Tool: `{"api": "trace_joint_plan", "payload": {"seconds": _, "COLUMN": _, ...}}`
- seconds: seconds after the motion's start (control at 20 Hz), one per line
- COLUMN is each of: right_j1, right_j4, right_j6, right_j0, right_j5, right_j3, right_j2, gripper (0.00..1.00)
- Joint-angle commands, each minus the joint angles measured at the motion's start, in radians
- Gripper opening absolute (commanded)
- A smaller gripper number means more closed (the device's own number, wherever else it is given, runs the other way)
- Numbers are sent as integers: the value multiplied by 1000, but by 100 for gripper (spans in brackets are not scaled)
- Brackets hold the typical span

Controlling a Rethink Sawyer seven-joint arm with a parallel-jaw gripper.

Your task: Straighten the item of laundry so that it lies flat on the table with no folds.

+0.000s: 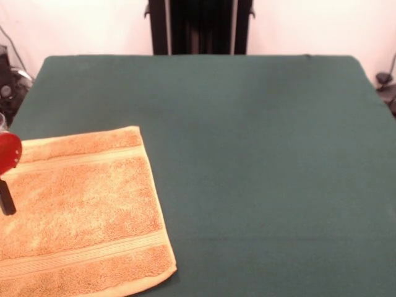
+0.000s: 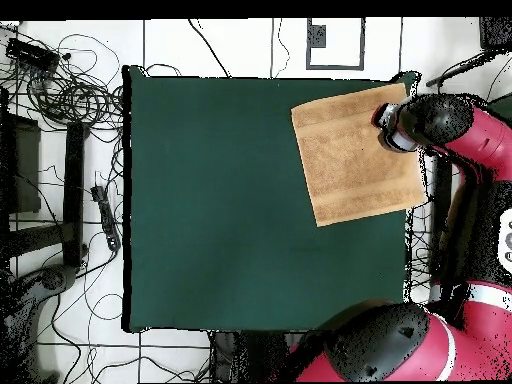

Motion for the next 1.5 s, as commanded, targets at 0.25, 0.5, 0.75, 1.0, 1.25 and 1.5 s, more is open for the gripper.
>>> {"api": "trace_joint_plan", "payload": {"seconds": 0.25, "right_j1": -40, "right_j4": -12, "right_j6": 52, "right_j0": 48, "right_j5": -184, "right_j3": 354, "right_j2": 9, "gripper": 100}}
{"api": "trace_joint_plan", "payload": {"seconds": 0.5, "right_j1": -66, "right_j4": -16, "right_j6": 81, "right_j0": 56, "right_j5": -235, "right_j3": 414, "right_j2": -8, "gripper": 100}}
{"api": "trace_joint_plan", "payload": {"seconds": 0.75, "right_j1": -87, "right_j4": -15, "right_j6": 84, "right_j0": 48, "right_j5": -282, "right_j3": 469, "right_j2": -7, "gripper": 100}}
{"api": "trace_joint_plan", "payload": {"seconds": 1.0, "right_j1": -106, "right_j4": -14, "right_j6": 100, "right_j0": 39, "right_j5": -354, "right_j3": 534, "right_j2": -2, "gripper": 100}}
{"api": "trace_joint_plan", "payload": {"seconds": 1.25, "right_j1": -133, "right_j4": -10, "right_j6": 112, "right_j0": 47, "right_j5": -364, "right_j3": 575, "right_j2": -14, "gripper": 100}}
{"api": "trace_joint_plan", "payload": {"seconds": 1.5, "right_j1": -150, "right_j4": -5, "right_j6": 142, "right_j0": 64, "right_j5": -386, "right_j3": 613, "right_j2": -31, "gripper": 100}}
